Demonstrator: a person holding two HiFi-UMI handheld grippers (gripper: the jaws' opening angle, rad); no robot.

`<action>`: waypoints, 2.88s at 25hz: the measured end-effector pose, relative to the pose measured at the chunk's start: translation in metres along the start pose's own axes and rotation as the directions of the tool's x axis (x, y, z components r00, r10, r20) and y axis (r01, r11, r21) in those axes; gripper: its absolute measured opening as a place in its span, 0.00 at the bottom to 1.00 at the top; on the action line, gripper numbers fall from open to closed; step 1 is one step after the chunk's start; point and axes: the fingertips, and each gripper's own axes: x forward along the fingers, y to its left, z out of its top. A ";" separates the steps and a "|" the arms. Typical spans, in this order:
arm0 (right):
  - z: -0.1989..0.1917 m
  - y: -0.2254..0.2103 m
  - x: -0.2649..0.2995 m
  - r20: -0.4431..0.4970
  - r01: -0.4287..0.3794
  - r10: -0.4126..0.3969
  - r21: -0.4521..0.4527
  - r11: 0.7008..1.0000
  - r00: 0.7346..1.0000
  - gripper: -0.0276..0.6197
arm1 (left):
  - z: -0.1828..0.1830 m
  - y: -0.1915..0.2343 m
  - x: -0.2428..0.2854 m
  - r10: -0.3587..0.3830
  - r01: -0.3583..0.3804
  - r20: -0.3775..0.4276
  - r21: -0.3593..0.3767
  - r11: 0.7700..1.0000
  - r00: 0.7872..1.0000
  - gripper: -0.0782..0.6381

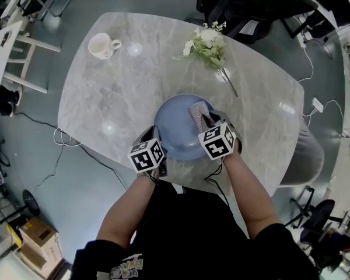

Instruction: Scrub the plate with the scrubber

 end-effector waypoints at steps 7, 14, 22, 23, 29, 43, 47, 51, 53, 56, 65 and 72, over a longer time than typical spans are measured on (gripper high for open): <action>-0.005 -0.023 -0.005 0.000 0.078 -0.078 -0.027 0.997 0.997 0.16 | 0.000 0.000 -0.001 0.001 -0.001 0.006 0.006 1.000 1.000 0.14; -0.004 -0.038 -0.016 0.040 0.130 -0.130 0.005 0.991 0.991 0.16 | -0.001 0.000 0.000 0.004 -0.005 0.010 0.012 1.000 1.000 0.14; 0.011 -0.028 -0.040 0.144 0.101 -0.115 0.104 0.989 0.983 0.16 | -0.001 0.000 -0.001 0.010 -0.011 0.011 0.010 1.000 1.000 0.14; 0.013 -0.021 -0.042 0.158 0.070 -0.090 0.126 0.990 0.983 0.16 | -0.001 0.000 -0.001 0.013 -0.013 0.013 0.009 1.000 1.000 0.14; 0.020 0.034 -0.049 0.201 -0.128 0.082 0.229 0.965 0.976 0.16 | -0.001 0.000 -0.002 0.019 -0.019 0.019 -0.001 1.000 1.000 0.14; 0.015 0.122 -0.030 0.125 -0.201 0.202 -0.019 0.979 0.971 0.16 | -0.002 0.001 -0.001 0.029 -0.028 0.045 -0.032 0.999 0.999 0.14; 0.003 0.110 -0.026 0.097 -0.156 0.161 -0.064 0.986 0.982 0.16 | -0.002 0.001 -0.001 0.027 -0.025 0.048 -0.033 0.999 0.998 0.14; -0.009 0.094 -0.025 0.077 -0.115 0.121 -0.078 0.990 0.990 0.16 | -0.003 0.002 -0.002 0.026 -0.024 0.051 -0.035 0.999 0.998 0.14; -0.014 0.084 -0.026 0.069 -0.089 0.096 -0.091 0.992 0.993 0.16 | -0.003 0.002 -0.003 0.025 -0.023 0.052 -0.034 0.999 0.998 0.14; -0.021 0.069 -0.026 0.058 -0.053 0.059 -0.101 0.994 0.997 0.16 | -0.003 0.002 -0.003 0.026 -0.024 0.052 -0.032 0.999 0.998 0.14; -0.034 0.014 -0.026 0.035 0.049 -0.047 -0.071 0.996 0.998 0.16 | -0.002 0.001 -0.002 0.024 -0.023 0.054 -0.025 0.999 0.998 0.14; -0.030 -0.010 -0.024 0.037 0.108 -0.105 -0.097 0.989 0.994 0.16 | -0.003 0.002 -0.002 0.020 -0.020 0.055 -0.013 1.000 0.998 0.14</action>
